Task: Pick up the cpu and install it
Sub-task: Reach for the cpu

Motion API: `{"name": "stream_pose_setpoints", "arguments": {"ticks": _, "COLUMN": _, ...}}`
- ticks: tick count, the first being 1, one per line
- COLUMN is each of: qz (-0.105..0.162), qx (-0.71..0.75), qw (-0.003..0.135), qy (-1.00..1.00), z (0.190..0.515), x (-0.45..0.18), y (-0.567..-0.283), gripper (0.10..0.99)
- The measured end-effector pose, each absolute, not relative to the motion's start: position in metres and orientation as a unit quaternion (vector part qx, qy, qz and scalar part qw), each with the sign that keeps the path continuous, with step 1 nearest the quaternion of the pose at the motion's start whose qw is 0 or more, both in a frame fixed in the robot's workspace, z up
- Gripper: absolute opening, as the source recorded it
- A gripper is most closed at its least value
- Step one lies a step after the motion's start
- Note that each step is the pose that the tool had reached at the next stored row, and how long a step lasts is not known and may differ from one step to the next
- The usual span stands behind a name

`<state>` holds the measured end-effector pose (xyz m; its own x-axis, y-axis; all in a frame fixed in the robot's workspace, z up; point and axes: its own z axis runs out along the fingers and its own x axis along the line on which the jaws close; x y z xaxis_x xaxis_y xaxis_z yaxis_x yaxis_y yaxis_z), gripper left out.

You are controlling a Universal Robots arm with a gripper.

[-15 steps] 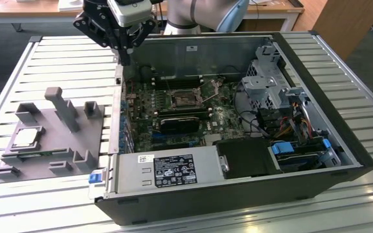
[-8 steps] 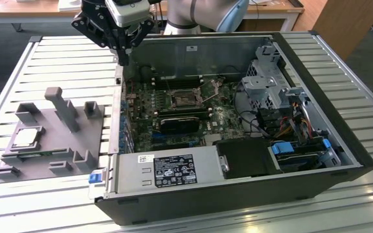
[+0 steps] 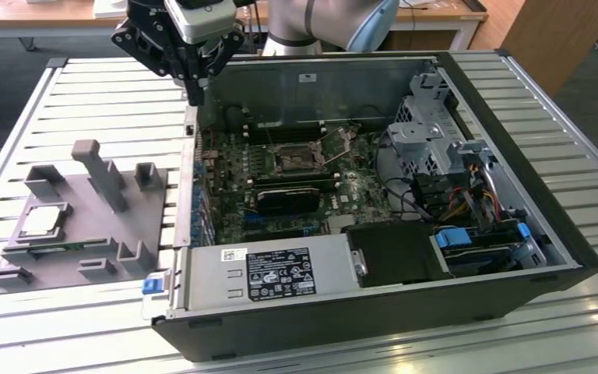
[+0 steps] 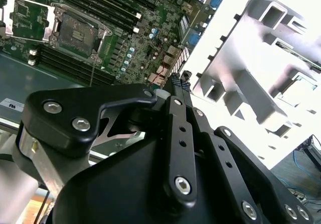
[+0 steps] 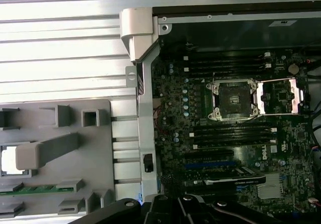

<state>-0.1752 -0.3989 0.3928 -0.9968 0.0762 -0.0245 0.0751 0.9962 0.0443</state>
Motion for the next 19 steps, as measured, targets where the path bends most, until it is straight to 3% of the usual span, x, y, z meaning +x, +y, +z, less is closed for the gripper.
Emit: {"name": "stream_pose_setpoints", "arguments": {"ticks": 19, "qz": 0.022, "qx": 0.038, "qw": 0.013, "qy": 0.999, "z": 0.3926, "x": -0.1833, "y": -0.3990, "gripper": 0.106}}
